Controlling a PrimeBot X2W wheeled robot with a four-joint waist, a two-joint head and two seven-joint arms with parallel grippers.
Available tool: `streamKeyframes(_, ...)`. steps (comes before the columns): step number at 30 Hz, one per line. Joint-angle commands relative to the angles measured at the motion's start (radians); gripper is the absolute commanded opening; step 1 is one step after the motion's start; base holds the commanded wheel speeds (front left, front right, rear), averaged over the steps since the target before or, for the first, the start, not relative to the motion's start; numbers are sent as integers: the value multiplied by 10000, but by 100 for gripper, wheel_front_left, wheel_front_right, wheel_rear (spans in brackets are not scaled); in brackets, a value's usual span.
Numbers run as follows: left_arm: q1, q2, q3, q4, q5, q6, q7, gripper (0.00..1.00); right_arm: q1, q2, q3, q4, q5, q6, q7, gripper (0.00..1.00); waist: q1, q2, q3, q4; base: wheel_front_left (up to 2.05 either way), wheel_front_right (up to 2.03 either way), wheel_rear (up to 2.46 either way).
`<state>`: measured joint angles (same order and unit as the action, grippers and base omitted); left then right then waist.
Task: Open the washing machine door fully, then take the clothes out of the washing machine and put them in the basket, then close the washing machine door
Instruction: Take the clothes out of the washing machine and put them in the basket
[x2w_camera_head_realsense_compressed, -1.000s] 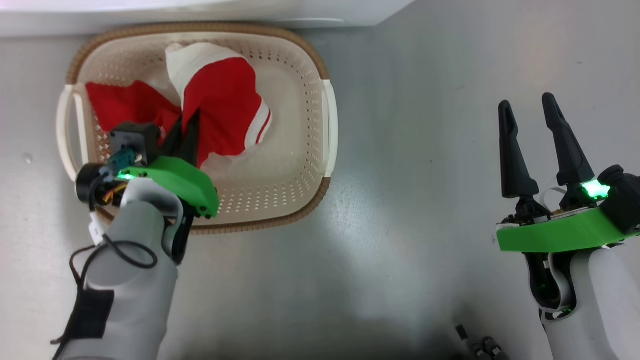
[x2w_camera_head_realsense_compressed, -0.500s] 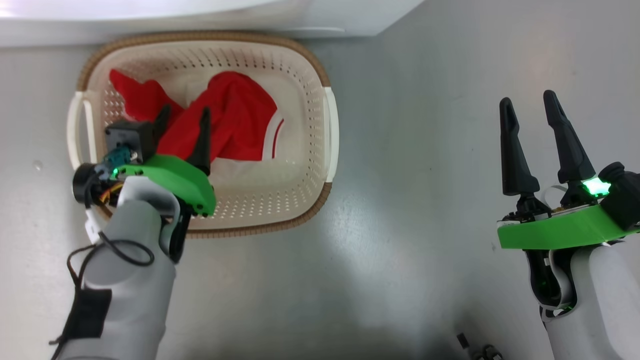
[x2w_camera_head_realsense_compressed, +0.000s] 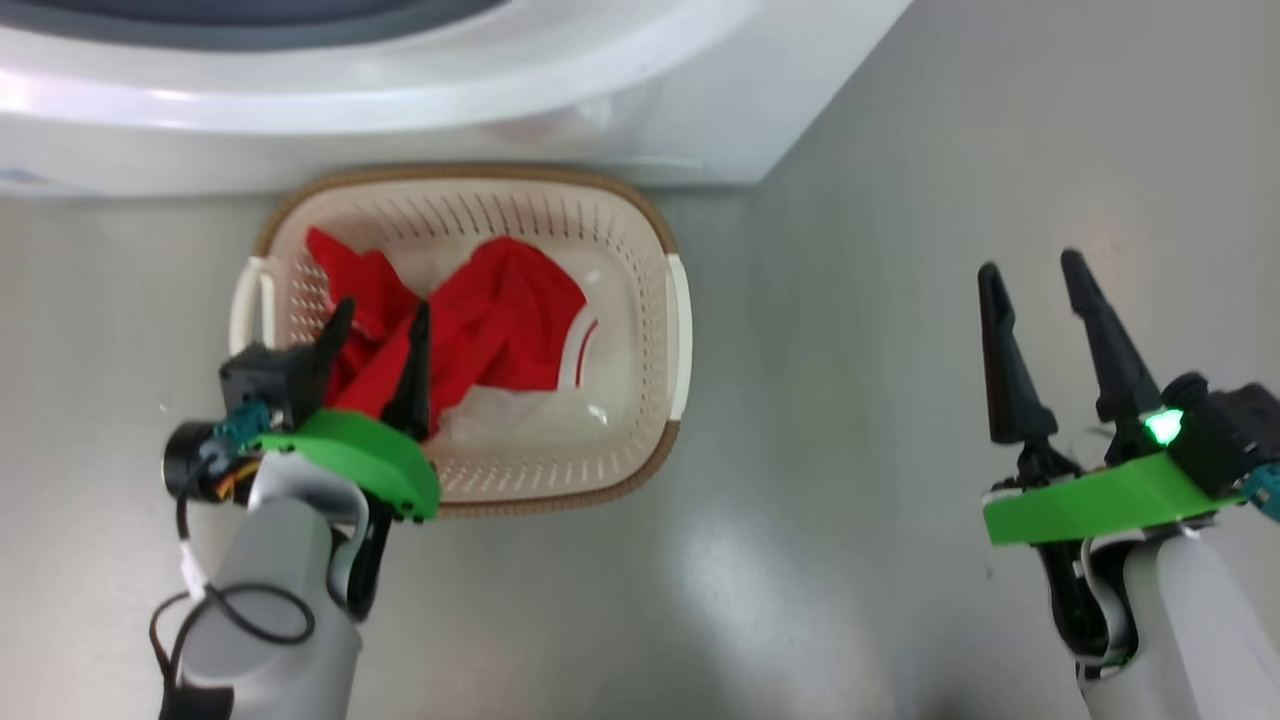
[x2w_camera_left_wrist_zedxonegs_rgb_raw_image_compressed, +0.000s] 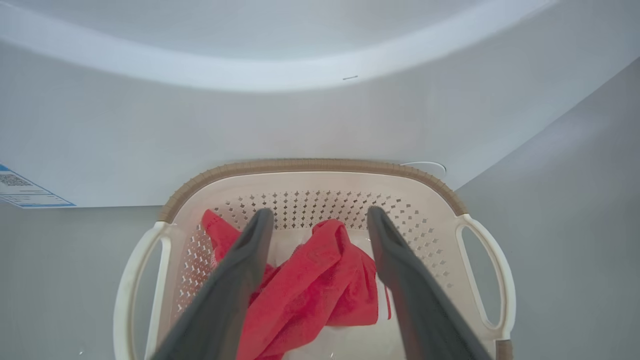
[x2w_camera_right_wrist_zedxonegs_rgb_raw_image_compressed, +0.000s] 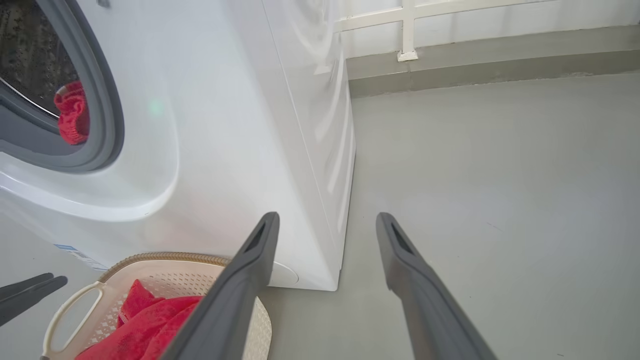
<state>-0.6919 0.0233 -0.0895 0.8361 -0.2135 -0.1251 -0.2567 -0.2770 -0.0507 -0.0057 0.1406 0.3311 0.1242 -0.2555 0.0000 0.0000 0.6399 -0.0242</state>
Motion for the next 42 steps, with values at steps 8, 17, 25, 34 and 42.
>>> streamKeyframes(8,1741,271,551,-1291,79,-55,-51,100,1070,-150,297,85,-89,65,-63,100,0,0,-2103,342,0,0,0)
streamKeyframes(17,3211,270,729,-2731,611,-55,-51,100,2069,-254,305,277,22,65,-63,100,0,0,-3539,433,0,0,0)
streamKeyframes(25,4434,270,1084,-4258,927,-55,-51,100,2810,-310,227,261,95,65,-63,100,0,0,-4399,427,0,0,0)
streamKeyframes(34,5659,270,1179,-5488,814,44,-51,100,3509,-315,129,195,143,65,-63,100,0,0,-5129,482,0,0,0)
streamKeyframes(42,6723,270,1385,-6426,760,183,-51,100,3942,-316,30,19,161,65,-63,100,0,0,-5522,491,0,0,0)
